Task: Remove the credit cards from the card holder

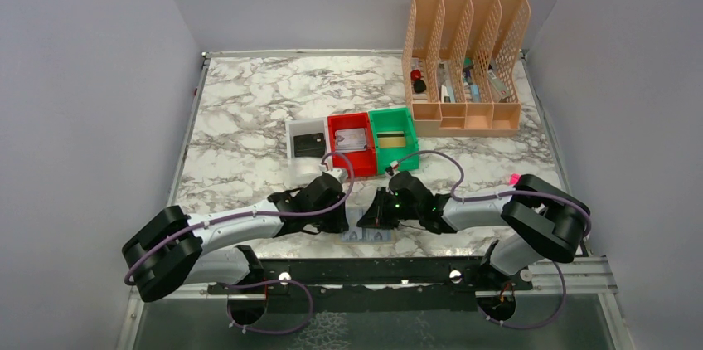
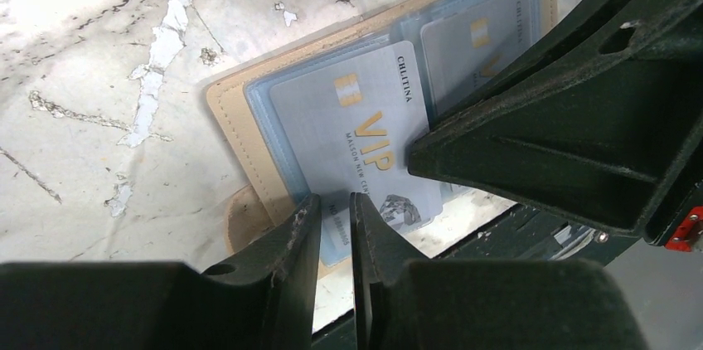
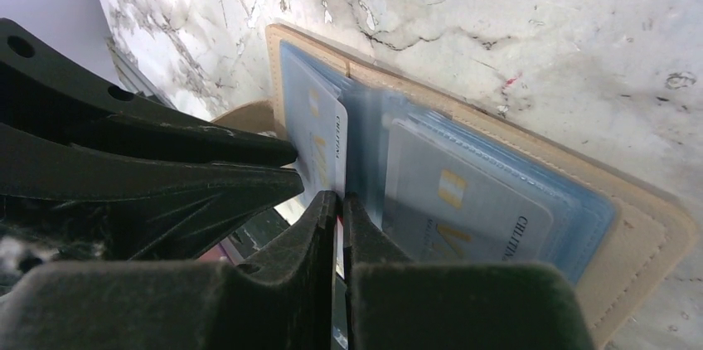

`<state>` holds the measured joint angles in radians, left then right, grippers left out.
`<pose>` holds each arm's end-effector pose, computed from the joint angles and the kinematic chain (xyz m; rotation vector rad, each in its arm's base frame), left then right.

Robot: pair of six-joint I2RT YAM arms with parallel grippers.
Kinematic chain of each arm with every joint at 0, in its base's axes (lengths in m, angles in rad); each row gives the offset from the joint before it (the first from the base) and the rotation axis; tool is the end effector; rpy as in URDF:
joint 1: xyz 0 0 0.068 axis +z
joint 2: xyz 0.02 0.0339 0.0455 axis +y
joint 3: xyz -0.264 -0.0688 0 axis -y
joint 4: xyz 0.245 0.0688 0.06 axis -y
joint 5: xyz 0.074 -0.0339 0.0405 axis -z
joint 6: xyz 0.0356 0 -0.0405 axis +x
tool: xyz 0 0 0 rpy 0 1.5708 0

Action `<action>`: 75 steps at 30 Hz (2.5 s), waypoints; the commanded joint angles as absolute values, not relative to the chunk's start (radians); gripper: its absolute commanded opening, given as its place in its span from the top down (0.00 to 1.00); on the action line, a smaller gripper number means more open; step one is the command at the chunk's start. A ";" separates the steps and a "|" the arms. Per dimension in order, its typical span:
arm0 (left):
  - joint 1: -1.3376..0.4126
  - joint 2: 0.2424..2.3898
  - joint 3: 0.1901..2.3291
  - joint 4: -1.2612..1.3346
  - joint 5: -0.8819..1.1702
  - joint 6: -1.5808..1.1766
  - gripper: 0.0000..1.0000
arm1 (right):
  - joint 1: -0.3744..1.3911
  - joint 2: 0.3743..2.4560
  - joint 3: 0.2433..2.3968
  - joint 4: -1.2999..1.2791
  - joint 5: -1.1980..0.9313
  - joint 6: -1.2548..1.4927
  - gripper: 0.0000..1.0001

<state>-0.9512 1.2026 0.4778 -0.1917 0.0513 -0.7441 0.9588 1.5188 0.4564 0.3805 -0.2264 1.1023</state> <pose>0.1233 -0.1760 0.1554 0.2973 2.6377 -0.7203 0.1442 0.2193 0.1238 0.0460 2.6065 1.2153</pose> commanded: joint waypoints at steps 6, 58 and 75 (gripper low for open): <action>-0.957 1.247 0.471 -0.185 0.029 -0.749 0.78 | 0.953 1.476 0.434 0.384 -0.235 1.114 0.85; -0.957 1.287 0.482 -0.215 -0.012 -0.753 0.83 | 0.884 1.350 0.351 0.362 -0.269 1.087 0.99; -0.957 1.170 0.514 -0.235 -0.021 -0.751 0.78 | 0.844 1.430 0.335 0.431 -0.373 1.085 0.99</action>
<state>-0.9569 1.2331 0.4984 -0.1844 0.0212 -0.7654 0.8486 1.3800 0.3317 0.3866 -0.3210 1.0893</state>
